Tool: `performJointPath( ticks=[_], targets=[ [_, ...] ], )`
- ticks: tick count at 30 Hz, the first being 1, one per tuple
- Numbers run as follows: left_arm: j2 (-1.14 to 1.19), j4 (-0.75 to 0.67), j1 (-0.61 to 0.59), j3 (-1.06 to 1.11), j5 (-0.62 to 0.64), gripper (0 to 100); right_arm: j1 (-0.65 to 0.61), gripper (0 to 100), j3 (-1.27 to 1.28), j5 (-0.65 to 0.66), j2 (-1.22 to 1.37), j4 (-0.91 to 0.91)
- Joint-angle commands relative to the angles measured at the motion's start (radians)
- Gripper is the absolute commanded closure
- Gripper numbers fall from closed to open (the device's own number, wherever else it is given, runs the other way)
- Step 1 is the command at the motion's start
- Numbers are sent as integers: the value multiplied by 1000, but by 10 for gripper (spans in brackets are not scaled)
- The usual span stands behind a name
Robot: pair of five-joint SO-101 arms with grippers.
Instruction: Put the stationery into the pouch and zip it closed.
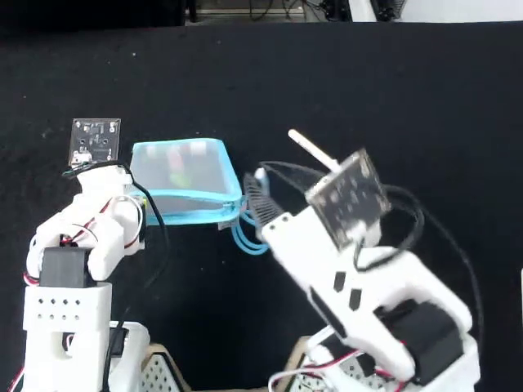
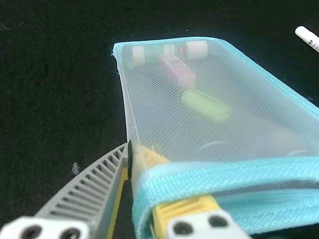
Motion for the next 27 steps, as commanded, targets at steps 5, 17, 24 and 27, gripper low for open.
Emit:
performJointPath(
  ticks=[5,17,24,27],
  targets=[
    [-2,3,4,-12,-6,970,-199,987,213,-17,-239,-290],
    [-2,0,2,-8,-6,970,-269,987,634,-9,-544,-779],
    [-2,-2,4,-8,-6,970,-264,987,723,-8,-567,-783],
    [-2,0,4,-8,-6,970,-264,987,773,-8,-567,-786]
  ],
)
